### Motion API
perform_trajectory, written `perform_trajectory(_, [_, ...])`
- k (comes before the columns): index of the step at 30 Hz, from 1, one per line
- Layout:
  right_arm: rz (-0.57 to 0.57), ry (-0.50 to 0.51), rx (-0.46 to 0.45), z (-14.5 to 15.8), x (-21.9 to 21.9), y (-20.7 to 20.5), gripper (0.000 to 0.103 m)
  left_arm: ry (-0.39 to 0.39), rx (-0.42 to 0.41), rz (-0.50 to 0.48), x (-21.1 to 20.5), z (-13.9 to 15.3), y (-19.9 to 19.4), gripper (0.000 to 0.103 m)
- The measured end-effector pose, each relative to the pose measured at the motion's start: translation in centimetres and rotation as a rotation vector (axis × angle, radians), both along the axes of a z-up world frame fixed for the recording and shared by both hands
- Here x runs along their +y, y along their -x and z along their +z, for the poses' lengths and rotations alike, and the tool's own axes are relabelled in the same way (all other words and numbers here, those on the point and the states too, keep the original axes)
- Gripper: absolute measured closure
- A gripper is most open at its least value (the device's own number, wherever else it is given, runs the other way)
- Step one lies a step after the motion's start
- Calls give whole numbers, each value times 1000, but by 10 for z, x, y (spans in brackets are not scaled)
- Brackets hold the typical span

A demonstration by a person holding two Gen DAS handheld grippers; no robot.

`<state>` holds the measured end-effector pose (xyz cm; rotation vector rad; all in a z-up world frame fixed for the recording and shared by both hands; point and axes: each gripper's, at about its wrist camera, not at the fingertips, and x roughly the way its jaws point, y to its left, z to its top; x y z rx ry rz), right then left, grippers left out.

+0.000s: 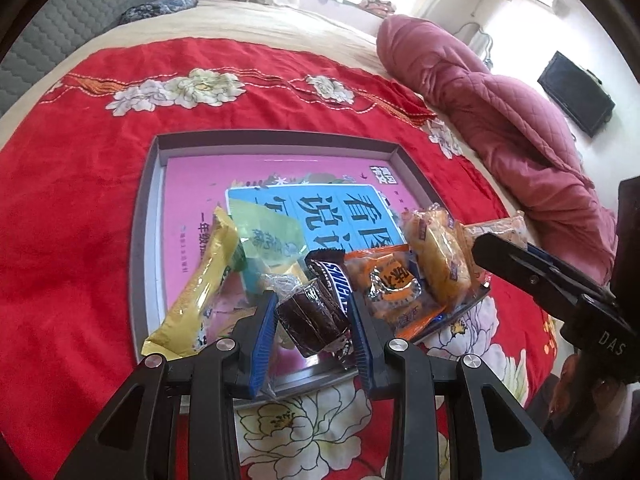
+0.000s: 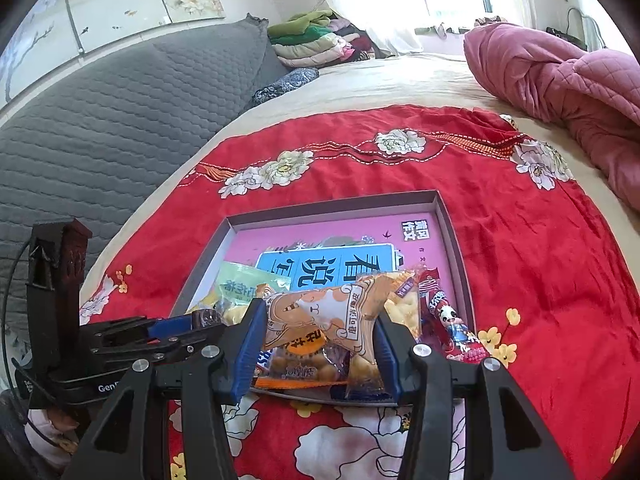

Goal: Organize snacks
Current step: 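Carry the dark candy with the left tool over the tray while the right carries the pastry, then lower the dark candy with the left tool while the right releases the pastry in the tray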

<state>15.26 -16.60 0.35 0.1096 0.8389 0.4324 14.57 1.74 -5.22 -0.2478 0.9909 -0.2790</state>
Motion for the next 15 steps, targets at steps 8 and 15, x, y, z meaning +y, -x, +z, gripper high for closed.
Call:
perform_trajectory(8, [10, 13, 14, -5, 11, -5, 53, -1, 18, -19, -3, -8, 0, 66])
perform_trajectory(15, [34, 27, 26, -10, 23, -7, 53, 0, 39, -9, 2, -12, -1, 66])
